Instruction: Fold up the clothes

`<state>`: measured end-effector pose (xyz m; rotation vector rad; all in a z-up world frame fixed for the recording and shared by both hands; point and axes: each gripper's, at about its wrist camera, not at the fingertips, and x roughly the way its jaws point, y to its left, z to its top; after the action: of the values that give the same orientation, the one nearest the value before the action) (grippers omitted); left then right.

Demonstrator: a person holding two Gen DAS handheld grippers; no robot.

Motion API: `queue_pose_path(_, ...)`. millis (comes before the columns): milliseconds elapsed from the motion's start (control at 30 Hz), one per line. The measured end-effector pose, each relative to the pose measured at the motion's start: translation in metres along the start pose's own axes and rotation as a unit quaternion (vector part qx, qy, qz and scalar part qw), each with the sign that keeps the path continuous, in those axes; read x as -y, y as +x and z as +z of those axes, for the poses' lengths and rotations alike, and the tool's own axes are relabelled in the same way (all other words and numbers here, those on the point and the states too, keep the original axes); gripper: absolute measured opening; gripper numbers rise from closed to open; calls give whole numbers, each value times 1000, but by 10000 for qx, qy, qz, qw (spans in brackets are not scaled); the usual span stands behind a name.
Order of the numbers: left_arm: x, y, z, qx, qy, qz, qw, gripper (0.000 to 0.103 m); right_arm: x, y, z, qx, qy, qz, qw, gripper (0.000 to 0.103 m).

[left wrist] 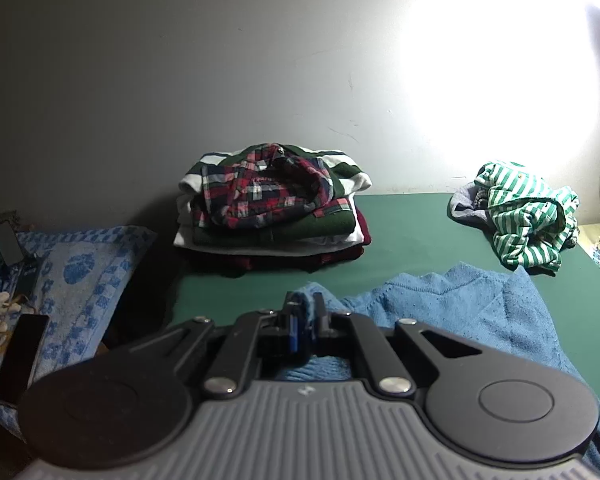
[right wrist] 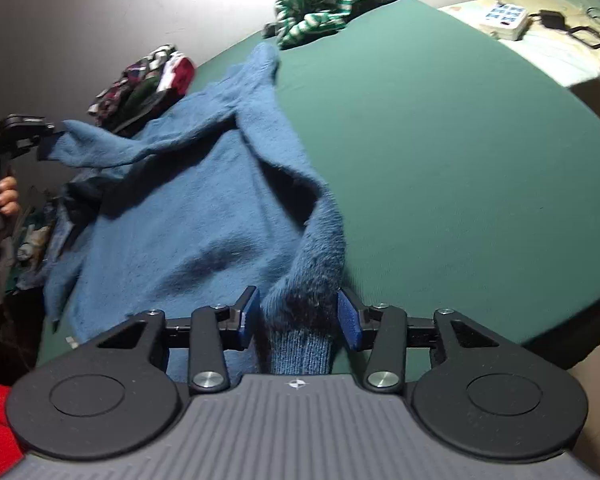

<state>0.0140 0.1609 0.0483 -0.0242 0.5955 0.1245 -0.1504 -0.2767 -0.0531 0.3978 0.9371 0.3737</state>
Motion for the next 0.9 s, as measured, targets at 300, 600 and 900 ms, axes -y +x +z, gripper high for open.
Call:
queue_pose_path(300,4,2,0,-13,124,40,9999,5,-6,-10,-14,-337,-629,-417,9966,7)
queue_pose_path(600,2,3,4,3,79,10,10000,5,-12,-37,-15,-200,-973,-1357,9858,0)
queue_pose_path(900,0,9,-3,-172,-2,63,9998,5,2,-28,-17,46,-81,-1008,9949,44)
